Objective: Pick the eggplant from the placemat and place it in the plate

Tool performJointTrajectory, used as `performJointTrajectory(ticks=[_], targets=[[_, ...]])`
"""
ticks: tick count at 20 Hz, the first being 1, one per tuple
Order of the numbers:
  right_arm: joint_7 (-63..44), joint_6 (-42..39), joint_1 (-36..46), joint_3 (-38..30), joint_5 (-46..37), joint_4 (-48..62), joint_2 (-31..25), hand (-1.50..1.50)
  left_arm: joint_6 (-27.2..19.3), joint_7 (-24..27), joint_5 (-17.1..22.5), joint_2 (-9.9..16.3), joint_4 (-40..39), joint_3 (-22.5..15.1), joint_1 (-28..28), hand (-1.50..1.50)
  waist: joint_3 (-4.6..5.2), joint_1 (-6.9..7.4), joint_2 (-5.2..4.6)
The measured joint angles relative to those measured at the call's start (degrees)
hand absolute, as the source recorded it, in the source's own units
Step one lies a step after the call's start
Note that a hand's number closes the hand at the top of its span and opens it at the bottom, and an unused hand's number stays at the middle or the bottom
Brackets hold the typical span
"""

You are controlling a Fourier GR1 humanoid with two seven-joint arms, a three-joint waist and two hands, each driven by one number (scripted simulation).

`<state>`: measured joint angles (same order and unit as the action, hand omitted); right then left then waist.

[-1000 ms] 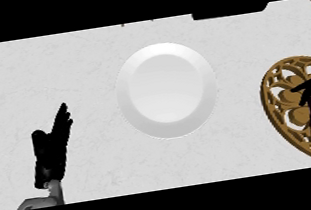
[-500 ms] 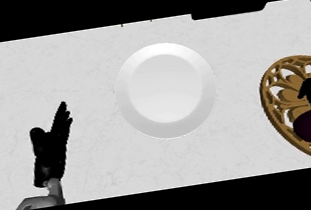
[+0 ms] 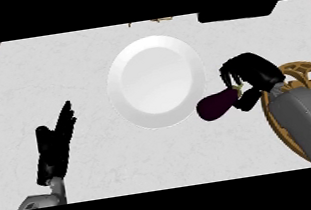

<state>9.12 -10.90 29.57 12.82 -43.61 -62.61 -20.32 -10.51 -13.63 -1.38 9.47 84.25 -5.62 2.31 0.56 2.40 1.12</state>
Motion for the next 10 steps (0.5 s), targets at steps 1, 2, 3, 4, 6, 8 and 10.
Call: performJointTrajectory(ticks=[1, 2, 3, 4, 6, 8, 10], targets=[[-3.6, 1.9, 1.1, 0.5, -1.0, -0.9, 3.1, 1.5, 0.2, -0.1, 0.0, 0.1, 0.0, -0.1, 0.1, 0.0, -0.03, 0.21, 0.06], [-7.3, 3.6, 2.5, 1.1, -2.0, -1.8, 6.2, 1.5, 0.2, -0.1, 0.0, 0.0, -0.1, -0.2, 0.1, 0.0, -0.04, 0.5, 0.08], [-11.0, 5.5, 3.7, 1.8, -3.1, -2.6, 9.2, 1.5, 0.2, -0.2, -0.1, 0.0, -0.2, -0.3, 0.2, 0.0, -0.07, 0.64, 0.1], [-14.7, 7.4, 4.9, 2.6, -4.1, -3.5, 11.6, 1.5, 0.1, -0.2, -0.2, -0.1, -0.2, -0.3, 0.4, 0.0, -0.11, 0.74, 0.09], [-22.2, 11.7, 7.7, 3.8, -6.2, -5.6, 14.9, 1.5, 0.1, -0.2, -0.2, -0.3, -0.4, -0.4, 0.4, 0.0, -0.16, 0.81, 0.12], [-29.9, 16.0, 10.2, 5.5, -9.0, -7.4, 17.0, 1.5, 0.1, -0.5, -0.1, -0.3, -0.4, -0.3, 0.8, 0.0, -0.21, 0.72, 0.14], [-38.0, 19.7, 12.7, 8.1, -11.8, -8.9, 18.3, 1.5, 0.1, -0.5, -0.2, -0.4, -0.7, -0.3, 1.3, 0.0, -0.25, 0.58, 0.01]])
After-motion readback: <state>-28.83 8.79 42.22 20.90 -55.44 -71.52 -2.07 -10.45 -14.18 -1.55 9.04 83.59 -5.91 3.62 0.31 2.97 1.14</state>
